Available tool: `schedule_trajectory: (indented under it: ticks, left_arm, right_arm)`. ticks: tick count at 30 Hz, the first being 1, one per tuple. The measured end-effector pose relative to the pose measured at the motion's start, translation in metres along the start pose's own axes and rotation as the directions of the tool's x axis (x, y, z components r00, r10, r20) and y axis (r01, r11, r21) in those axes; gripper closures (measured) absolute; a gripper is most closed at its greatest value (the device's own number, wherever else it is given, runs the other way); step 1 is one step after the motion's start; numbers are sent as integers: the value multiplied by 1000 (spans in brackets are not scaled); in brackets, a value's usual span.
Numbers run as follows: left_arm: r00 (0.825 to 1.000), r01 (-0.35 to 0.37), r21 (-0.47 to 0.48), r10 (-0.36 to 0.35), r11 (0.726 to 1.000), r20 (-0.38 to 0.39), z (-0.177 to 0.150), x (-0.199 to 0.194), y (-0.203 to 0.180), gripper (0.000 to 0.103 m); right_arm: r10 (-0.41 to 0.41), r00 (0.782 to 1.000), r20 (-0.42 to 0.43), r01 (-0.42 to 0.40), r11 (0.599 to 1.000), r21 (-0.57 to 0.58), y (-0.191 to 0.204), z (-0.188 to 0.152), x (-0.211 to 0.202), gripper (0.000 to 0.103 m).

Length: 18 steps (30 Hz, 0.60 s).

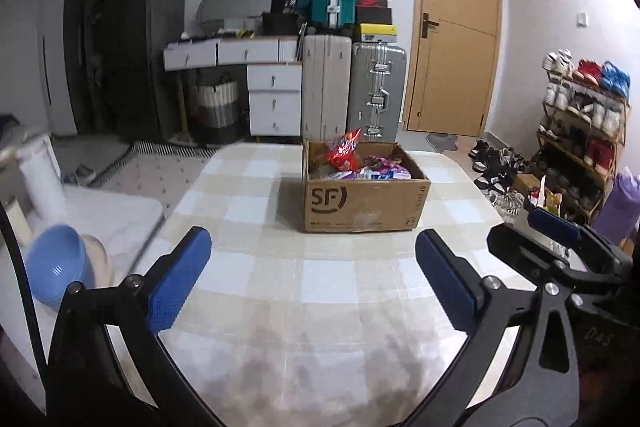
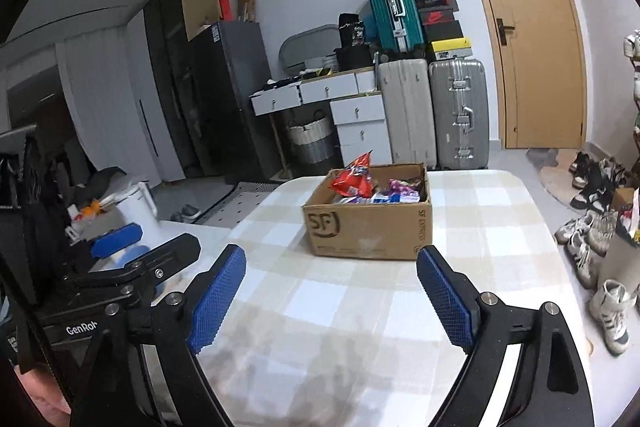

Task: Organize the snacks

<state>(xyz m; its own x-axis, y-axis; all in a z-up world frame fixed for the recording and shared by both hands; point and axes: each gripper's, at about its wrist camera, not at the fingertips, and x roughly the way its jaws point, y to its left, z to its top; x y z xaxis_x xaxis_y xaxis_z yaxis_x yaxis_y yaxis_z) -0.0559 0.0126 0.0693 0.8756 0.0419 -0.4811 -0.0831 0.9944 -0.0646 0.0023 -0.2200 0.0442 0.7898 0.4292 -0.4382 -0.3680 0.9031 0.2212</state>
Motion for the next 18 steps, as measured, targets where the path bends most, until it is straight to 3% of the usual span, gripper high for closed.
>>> schedule_trajectory:
  ticks: [8, 13, 18]
  left_arm:
    - [998, 24, 35, -22, 999, -66, -9, 66, 1, 1]
    - [1000, -19, 129, 21, 991, -8, -10, 68, -15, 1]
    - [1000, -25, 70, 24, 997, 13, -11, 65, -13, 1]
  right_arm:
    - [-45, 999, -5, 45, 999, -8, -23, -28, 37, 12]
    - [-53, 998, -19, 52, 998, -30, -27, -33, 40, 12]
    - [-54, 999, -8, 54, 999, 5, -26, -35, 35, 9]
